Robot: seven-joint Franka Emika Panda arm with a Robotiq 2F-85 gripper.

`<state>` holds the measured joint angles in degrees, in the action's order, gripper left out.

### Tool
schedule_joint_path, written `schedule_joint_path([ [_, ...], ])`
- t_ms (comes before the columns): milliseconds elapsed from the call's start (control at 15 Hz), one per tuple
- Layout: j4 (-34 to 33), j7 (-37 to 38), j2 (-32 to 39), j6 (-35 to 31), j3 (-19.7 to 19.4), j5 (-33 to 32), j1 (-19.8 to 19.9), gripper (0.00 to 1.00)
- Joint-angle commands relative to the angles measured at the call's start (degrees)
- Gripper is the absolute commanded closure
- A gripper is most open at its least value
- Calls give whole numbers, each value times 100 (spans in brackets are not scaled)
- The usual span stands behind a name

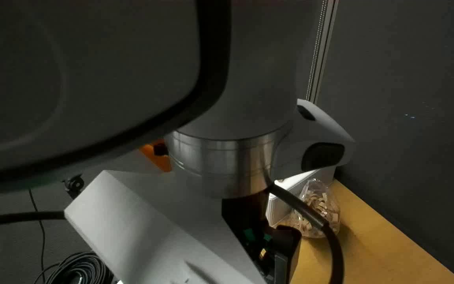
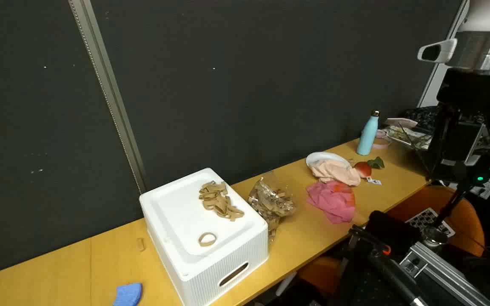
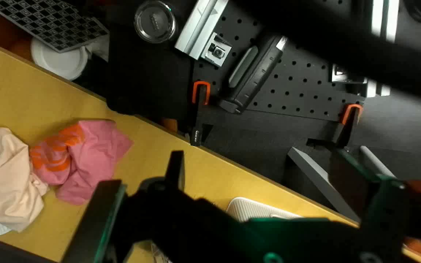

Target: Put the rubber bands inside the plastic

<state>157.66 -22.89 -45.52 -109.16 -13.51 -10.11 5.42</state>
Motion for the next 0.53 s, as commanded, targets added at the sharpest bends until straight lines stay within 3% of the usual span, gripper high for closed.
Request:
schedule_joint_path([
  [0, -10, 7, -1, 12, -5, -2, -10, 0],
  [333, -11, 7, -1, 12, -5, -2, -10, 0],
  [467, -329, -12, 221, -38, 129, -18, -161, 0],
])
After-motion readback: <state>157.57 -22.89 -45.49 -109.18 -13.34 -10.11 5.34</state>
